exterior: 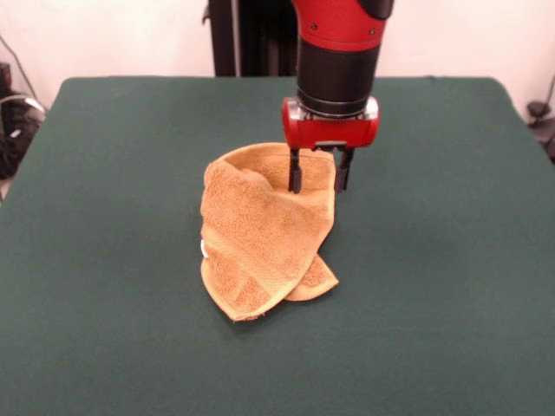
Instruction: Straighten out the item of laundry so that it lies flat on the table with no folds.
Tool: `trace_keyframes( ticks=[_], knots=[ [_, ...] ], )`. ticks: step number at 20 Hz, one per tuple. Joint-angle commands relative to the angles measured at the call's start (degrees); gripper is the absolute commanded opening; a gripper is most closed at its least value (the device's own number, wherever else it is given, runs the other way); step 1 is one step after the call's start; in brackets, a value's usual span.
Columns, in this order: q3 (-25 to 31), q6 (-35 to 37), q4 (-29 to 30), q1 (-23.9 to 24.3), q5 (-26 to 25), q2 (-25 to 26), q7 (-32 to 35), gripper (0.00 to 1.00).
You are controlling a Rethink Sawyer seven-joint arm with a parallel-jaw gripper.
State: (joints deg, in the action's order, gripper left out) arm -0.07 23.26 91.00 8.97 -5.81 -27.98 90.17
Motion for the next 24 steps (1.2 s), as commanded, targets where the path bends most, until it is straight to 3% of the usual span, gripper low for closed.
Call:
trace_keyframes(
  ticks=[1,18,24],
  knots=[
    [5.31,-5.93,5.56,-2.17,-2.12,-0.32,7.17,1.0],
    [1.87,-5.69,5.86,-6.41,-1.76,-1.54,9.31,1.0],
    [5.1,-4.32,6.27,-3.14,-0.68,-0.49,7.07,1.0]
  ],
)
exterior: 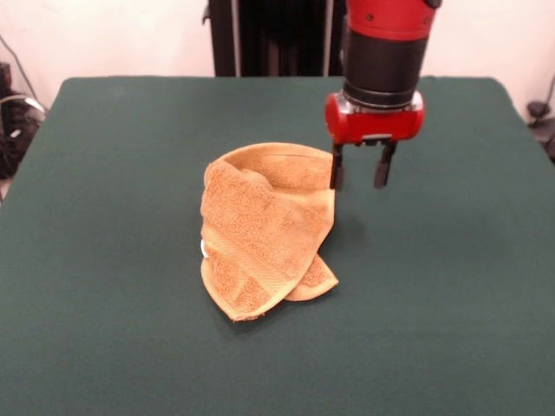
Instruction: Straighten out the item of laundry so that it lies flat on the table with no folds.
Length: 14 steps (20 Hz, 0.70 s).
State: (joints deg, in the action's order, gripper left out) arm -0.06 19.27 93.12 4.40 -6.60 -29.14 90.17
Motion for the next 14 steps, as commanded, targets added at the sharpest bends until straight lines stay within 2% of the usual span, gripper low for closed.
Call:
trace_keyframes(
  ticks=[1,8,14],
  knots=[
    [5.28,-0.24,3.75,1.91,-0.18,0.82,6.36,1.0],
    [6.62,1.28,3.62,3.67,-0.4,0.47,4.82,1.0],
    [5.22,0.19,4.59,2.12,-0.84,-0.38,6.6,1.0]
  ],
)
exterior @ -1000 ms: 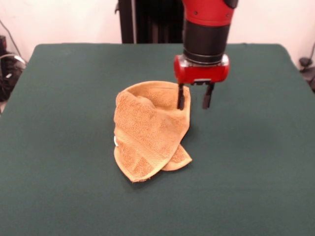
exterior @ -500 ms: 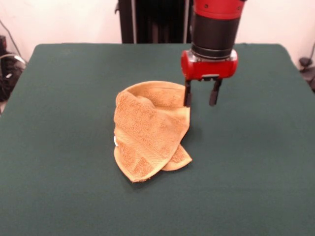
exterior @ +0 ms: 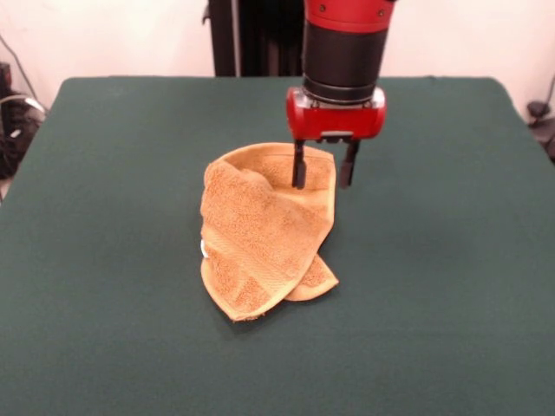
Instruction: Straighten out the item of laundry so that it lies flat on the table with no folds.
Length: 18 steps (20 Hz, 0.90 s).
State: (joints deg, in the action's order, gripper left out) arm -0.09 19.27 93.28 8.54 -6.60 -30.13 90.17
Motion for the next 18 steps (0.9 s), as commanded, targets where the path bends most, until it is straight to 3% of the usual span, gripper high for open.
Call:
trace_keyframes(
  ticks=[1,18],
  knots=[
    [4.94,-0.25,4.62,-2.34,-0.98,0.53,6.9,1.0],
    [4.98,0.19,2.43,-2.17,-0.77,2.37,6.11,1.0]
  ],
)
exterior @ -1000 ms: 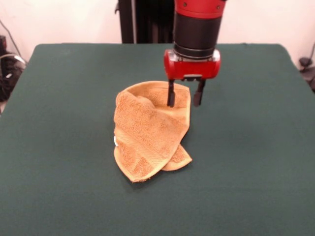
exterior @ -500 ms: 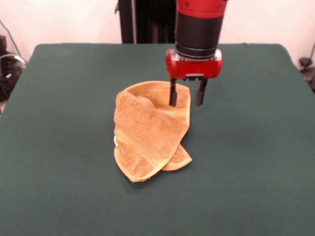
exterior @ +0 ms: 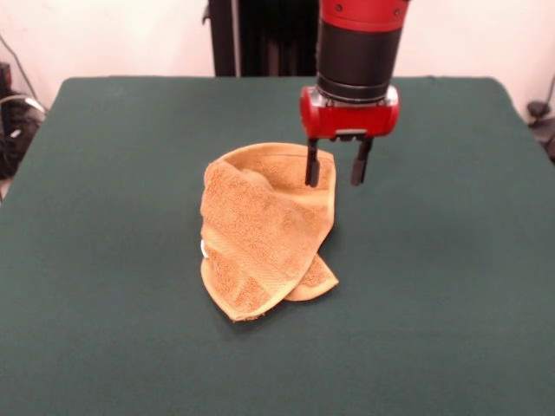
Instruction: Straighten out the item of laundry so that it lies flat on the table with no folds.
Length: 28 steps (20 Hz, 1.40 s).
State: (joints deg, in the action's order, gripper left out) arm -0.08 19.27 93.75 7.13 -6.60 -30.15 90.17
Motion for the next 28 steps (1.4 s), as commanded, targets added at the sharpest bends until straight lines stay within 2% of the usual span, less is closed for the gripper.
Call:
trace_keyframes(
  ticks=[1,28],
  knots=[
    [4.89,-0.06,1.69,-0.82,-0.74,2.77,6.24,1.0],
    [6.13,-3.01,-3.9,0.62,-1.94,9.66,4.22,1.0]
  ],
)
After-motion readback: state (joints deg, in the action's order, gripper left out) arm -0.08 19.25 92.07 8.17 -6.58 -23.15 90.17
